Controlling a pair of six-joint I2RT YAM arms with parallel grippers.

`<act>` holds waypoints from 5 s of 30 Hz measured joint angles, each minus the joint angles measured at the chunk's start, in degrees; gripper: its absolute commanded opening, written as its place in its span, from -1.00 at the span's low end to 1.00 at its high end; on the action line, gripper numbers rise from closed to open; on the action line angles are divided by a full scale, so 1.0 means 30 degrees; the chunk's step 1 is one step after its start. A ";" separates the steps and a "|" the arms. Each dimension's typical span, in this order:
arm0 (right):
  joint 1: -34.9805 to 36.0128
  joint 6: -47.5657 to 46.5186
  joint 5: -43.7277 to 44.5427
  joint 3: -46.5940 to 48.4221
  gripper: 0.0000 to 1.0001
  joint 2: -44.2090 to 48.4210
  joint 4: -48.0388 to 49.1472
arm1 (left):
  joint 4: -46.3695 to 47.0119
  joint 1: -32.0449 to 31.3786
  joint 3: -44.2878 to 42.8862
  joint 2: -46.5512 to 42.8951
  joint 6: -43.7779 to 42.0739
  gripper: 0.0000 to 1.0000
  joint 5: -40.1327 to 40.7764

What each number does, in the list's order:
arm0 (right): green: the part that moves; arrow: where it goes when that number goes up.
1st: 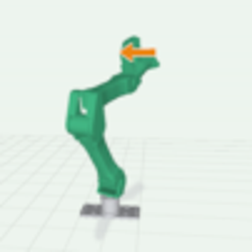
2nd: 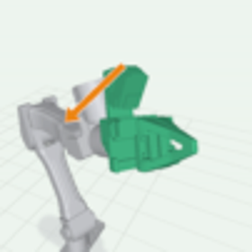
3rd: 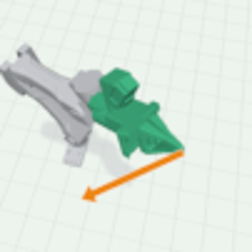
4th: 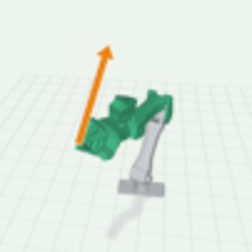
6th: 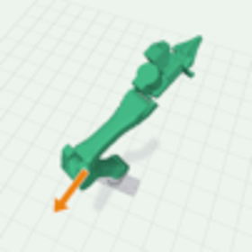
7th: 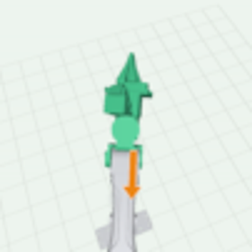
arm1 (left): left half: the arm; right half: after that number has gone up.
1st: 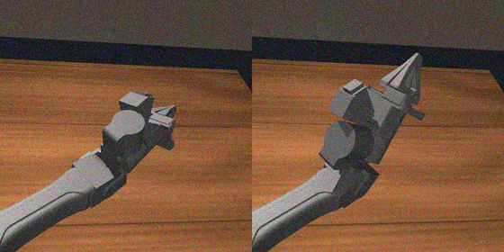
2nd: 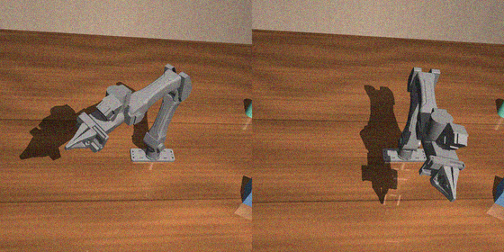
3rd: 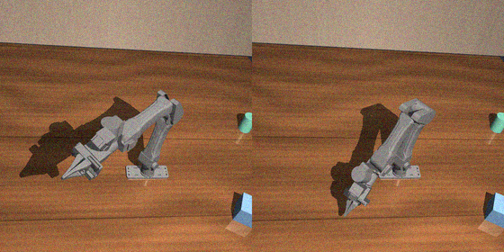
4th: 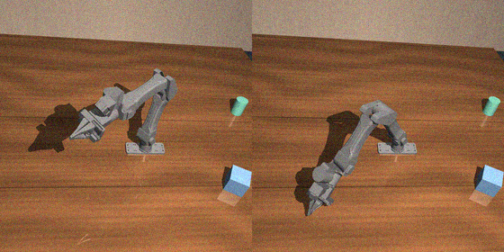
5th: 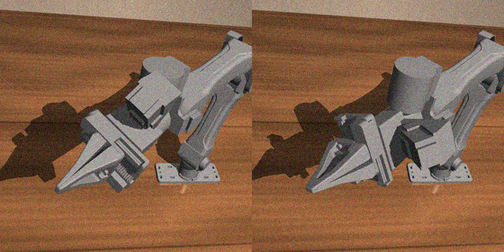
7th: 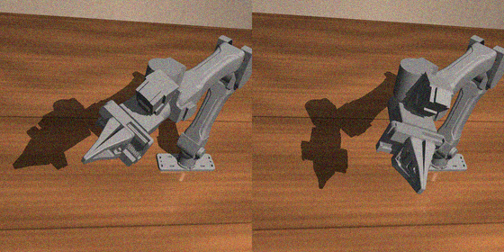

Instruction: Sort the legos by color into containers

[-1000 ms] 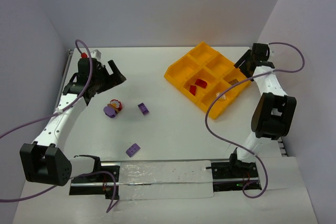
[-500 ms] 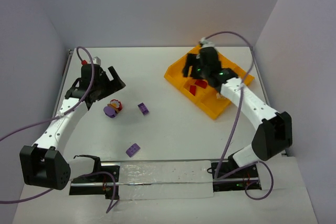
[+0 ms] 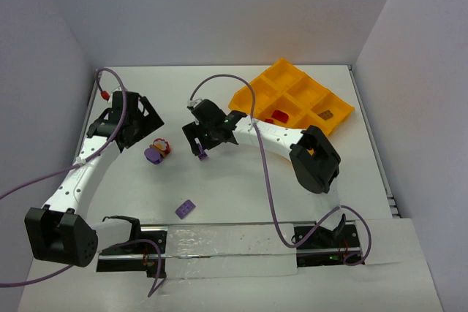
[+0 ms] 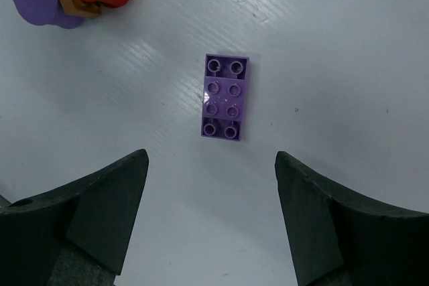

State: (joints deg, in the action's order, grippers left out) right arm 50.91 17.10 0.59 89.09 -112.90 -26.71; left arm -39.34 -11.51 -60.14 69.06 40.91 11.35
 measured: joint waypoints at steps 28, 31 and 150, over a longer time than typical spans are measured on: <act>0.0390 -0.0442 0.1011 0.3304 -0.64 -0.4627 -0.1476 | -0.0537 0.0125 -0.0044 0.0000 0.0710 0.99 0.0619; 0.0205 -0.0324 0.1023 0.3325 -0.65 -0.4625 -0.1578 | -0.0537 0.0132 -0.0044 0.0000 0.0653 0.99 0.0619; -0.7802 0.2031 -0.2026 -0.4595 0.41 0.5908 0.0448 | -0.4217 -1.4426 0.5144 0.4921 0.6201 0.72 0.0070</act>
State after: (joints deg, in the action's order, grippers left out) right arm 27.51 23.19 -5.49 75.31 -95.18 -25.36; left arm -51.99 -54.78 -44.71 83.82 59.51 11.56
